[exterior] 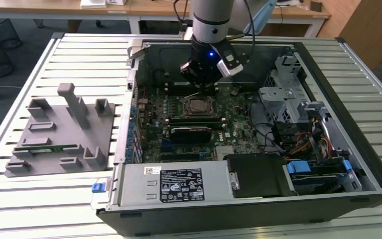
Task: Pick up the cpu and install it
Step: 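Install the first cpu locking lever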
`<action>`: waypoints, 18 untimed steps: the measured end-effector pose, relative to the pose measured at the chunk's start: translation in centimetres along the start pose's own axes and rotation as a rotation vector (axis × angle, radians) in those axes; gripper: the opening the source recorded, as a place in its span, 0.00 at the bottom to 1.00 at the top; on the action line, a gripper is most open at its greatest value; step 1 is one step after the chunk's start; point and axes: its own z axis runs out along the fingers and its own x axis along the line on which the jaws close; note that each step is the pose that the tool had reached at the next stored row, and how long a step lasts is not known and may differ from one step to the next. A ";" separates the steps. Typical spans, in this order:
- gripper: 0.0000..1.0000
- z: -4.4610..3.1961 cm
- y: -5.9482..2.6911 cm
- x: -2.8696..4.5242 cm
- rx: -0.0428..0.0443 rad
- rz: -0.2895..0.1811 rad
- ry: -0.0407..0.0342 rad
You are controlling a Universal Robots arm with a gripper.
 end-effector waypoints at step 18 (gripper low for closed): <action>0.11 -1.33 0.12 1.17 -0.0227 0.000 -0.0020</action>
